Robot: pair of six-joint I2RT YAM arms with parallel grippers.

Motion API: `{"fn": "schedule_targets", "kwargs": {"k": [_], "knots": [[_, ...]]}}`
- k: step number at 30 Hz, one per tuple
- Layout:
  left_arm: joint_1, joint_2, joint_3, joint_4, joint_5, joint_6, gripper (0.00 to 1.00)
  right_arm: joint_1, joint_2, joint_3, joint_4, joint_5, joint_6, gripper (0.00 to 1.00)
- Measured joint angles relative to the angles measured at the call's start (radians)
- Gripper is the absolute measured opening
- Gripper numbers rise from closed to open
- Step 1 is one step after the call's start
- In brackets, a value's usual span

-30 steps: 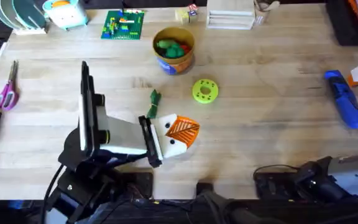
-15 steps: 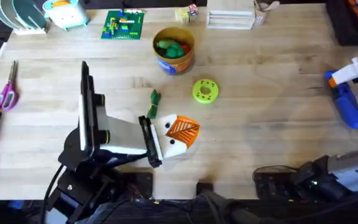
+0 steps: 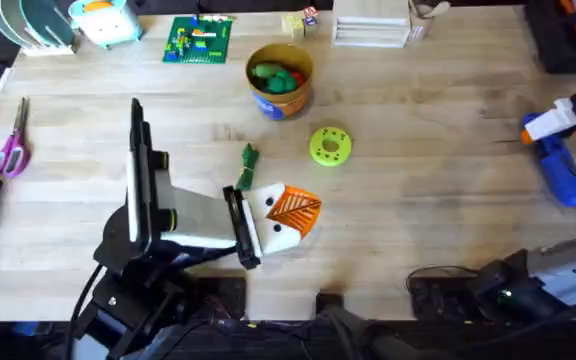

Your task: Pick up the gripper from the table and insert it into the empty holder that is missing its gripper. Then pick up a screw, insert it into the mounting hole, and use the screwdriver to tighten it. Finally, clean up the table by picking up the vegetable and placing it into the bucket.

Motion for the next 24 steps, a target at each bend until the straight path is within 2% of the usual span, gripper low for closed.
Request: {"fn": "schedule_targets", "kwargs": {"k": [11,15,20,24], "knots": [[0.0,0.0,0.0,0.0,0.0,0.0,0.008,0.011,0.031,0.0,-0.005,0.029,-0.001,0.896],[0.0,0.0,0.0,0.0,0.0,0.0,0.008,0.013,0.031,0.0,-0.002,0.045,-0.008,0.723],[0.0,0.0,0.0,0.0,0.0,0.0,0.008,0.013,0.032,0.0,-0.006,0.049,-0.008,0.59],[0.0,0.0,0.0,0.0,0.0,0.0,0.008,0.016,0.032,0.0,-0.005,0.051,-0.006,0.391]]}}
